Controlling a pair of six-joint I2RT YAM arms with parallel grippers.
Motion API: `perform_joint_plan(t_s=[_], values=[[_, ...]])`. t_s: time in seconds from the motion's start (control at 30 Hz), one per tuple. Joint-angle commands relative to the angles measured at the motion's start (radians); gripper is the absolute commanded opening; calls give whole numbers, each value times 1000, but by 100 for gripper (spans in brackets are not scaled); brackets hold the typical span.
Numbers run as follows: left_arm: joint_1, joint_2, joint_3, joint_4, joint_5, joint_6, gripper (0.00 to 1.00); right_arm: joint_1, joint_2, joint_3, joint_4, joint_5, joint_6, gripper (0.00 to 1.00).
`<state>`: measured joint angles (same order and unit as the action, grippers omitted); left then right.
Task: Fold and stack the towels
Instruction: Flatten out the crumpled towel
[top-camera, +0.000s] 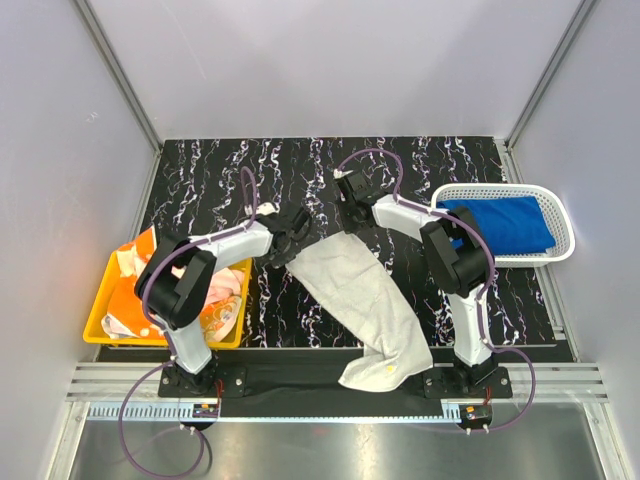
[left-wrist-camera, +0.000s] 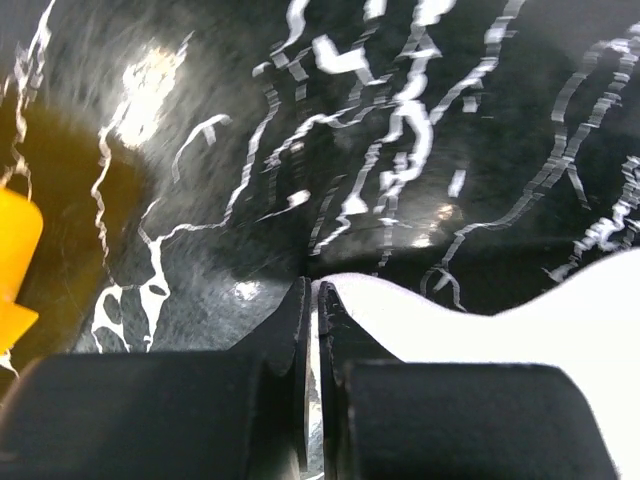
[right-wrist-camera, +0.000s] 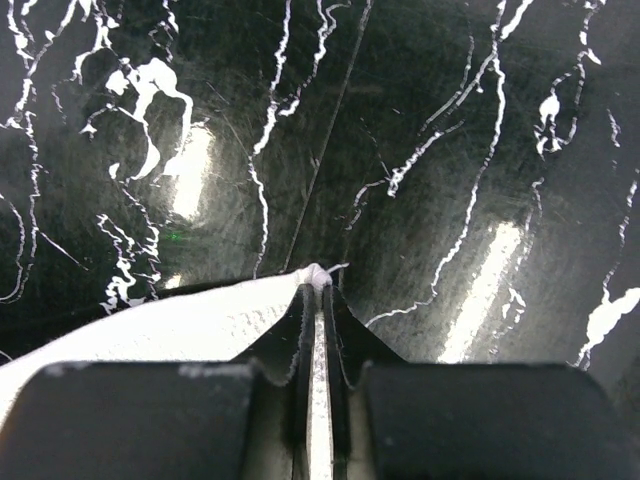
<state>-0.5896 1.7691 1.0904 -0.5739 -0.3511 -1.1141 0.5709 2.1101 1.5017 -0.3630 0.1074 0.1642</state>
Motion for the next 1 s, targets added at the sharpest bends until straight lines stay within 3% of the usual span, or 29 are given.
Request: perform_joint_plan(t_s=[0.0, 0.3, 0.53, 0.97], values=[[5, -48, 75, 48, -20, 149, 0, 12, -74, 18, -37, 34, 9, 1], [5, -250, 157, 14, -52, 413, 0, 12, -306, -14, -91, 78, 18, 0], [-44, -436, 284, -78, 29, 621, 0, 11, -553, -40, -159, 45, 26, 0], [-161, -646, 483, -213, 106, 766, 0, 14, -932, 2, -295, -40, 38, 0]])
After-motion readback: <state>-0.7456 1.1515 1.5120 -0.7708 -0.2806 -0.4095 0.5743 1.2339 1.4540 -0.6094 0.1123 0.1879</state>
